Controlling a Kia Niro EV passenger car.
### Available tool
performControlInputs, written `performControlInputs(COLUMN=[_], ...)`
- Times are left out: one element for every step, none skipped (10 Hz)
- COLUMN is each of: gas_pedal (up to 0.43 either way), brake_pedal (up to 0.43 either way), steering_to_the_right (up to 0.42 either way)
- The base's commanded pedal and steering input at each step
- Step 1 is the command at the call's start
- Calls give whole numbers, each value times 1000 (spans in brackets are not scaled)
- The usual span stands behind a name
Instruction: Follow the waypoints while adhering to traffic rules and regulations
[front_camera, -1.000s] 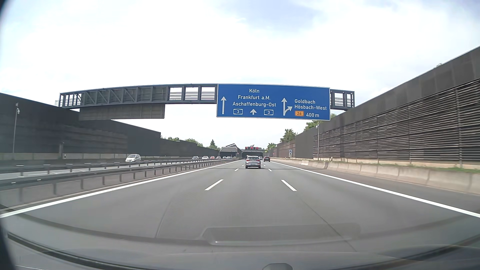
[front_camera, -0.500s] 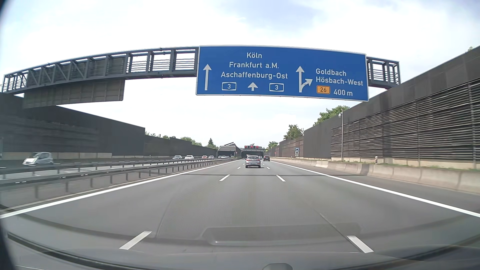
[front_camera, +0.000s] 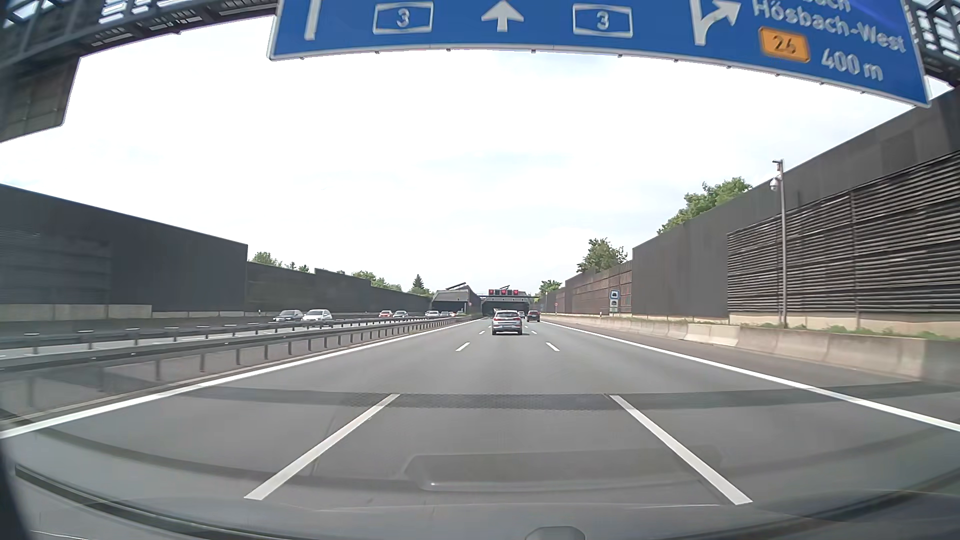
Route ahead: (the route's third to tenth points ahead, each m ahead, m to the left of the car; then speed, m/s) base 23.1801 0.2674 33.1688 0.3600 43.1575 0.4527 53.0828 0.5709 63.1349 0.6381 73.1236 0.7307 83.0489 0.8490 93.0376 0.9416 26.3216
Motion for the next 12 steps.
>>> performControlInputs(gas_pedal=[39, 39, 59, 118, 118, 118, 118, 118, 110, 110, 110, 110], brake_pedal=[0, 0, 0, 0, 0, 0, 0, 0, 0, 0, 0, 0], steering_to_the_right=[0, 0, 0, 0, 0, 0, 0, 0, 0, 0, 0, 0])
